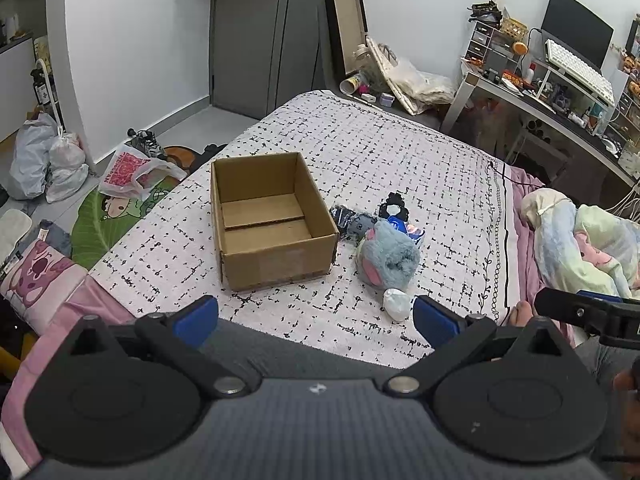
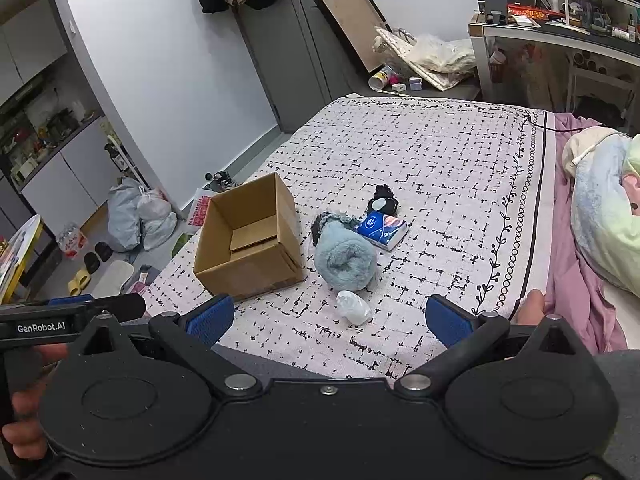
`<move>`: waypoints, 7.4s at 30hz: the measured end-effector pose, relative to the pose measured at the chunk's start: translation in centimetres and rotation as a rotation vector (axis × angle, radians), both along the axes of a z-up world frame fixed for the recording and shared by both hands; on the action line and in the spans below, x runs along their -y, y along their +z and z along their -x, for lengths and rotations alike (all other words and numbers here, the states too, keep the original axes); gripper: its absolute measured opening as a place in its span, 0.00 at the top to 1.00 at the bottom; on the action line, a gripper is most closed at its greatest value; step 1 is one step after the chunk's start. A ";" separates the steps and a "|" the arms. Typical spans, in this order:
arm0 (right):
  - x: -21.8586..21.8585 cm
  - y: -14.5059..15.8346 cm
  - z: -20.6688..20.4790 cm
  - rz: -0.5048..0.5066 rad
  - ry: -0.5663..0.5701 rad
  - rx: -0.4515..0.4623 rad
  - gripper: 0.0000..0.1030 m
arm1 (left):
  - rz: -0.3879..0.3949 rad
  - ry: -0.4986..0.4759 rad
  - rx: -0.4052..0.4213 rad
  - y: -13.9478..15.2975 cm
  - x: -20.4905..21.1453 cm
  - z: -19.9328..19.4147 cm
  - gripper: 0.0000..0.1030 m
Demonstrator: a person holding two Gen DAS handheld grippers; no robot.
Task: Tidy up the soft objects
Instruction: 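Move both tools toward the light-blue plush toy beside the box, then close the left gripper on the light-blue plush toy, then lift the plush toy with the left gripper and carry it over the box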
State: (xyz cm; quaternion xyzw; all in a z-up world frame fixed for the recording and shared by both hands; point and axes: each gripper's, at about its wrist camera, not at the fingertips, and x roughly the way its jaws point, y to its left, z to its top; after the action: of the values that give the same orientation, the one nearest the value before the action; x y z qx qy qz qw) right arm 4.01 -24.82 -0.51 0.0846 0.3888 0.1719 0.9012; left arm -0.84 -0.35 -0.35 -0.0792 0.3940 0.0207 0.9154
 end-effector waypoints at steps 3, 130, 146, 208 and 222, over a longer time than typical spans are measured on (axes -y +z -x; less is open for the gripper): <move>0.0 0.0 0.0 0.001 0.001 0.002 0.00 | 0.001 0.000 0.003 0.1 0.0 0.0 0.00; 3.2 -15.1 -20.9 -0.178 0.129 -0.328 0.43 | 0.104 0.104 -0.217 -15.3 7.5 -18.6 0.63; 2.9 -17.0 -21.6 -0.287 0.121 -0.414 0.49 | 0.211 0.132 -0.176 -16.2 6.0 -19.6 0.84; -0.7 -9.2 -19.5 -0.527 0.127 -0.032 0.79 | 0.169 0.032 0.138 -5.8 3.7 -18.2 0.84; -4.9 -8.7 -20.1 -0.526 0.156 0.020 0.80 | 0.195 0.044 0.180 -5.5 -0.4 -18.5 0.84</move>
State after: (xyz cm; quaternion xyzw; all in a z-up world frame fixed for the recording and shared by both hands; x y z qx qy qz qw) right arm 24.13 -19.90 -9.26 0.2839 0.3273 0.3368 0.8360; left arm 17.64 0.09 -5.85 -0.1780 0.3086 -0.0049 0.9344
